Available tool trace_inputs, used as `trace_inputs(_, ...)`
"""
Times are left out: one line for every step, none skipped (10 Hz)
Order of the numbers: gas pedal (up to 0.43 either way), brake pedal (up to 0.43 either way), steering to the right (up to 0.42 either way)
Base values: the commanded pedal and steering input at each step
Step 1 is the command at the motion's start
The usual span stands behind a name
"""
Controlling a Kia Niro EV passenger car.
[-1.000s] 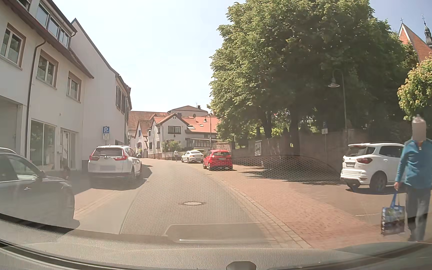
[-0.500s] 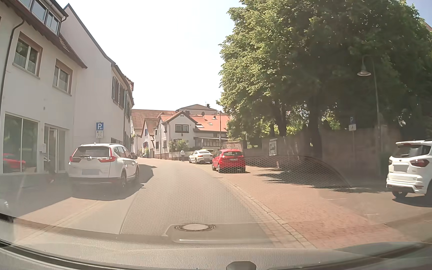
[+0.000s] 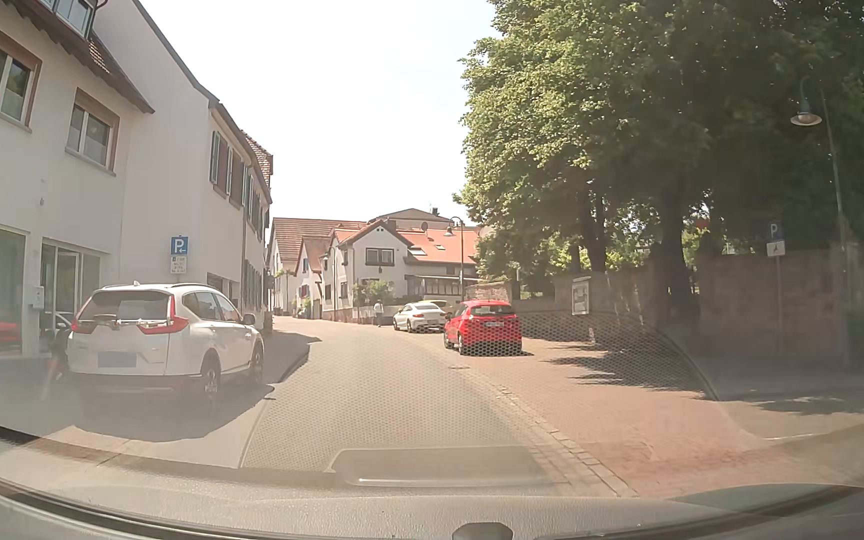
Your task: Follow the waypoints while adhering to traffic rules and regulations
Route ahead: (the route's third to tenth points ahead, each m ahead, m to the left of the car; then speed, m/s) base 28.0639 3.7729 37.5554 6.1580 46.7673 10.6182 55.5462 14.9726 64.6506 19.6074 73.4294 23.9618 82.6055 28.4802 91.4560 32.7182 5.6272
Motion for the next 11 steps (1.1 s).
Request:
trace_inputs(0.177, 0.000, -0.050)
trace_inputs(0.177, 0.000, -0.046)
trace_inputs(0.177, 0.000, -0.041)
trace_inputs(0.177, 0.000, -0.040)
trace_inputs(0.177, 0.000, -0.040)
trace_inputs(0.138, 0.000, -0.040)
trace_inputs(0.130, 0.000, -0.040)
trace_inputs(0.118, 0.000, -0.040)
trace_inputs(0.110, 0.000, -0.040)
trace_inputs(0.087, 0.000, -0.040)
trace_inputs(0.067, 0.000, -0.039)
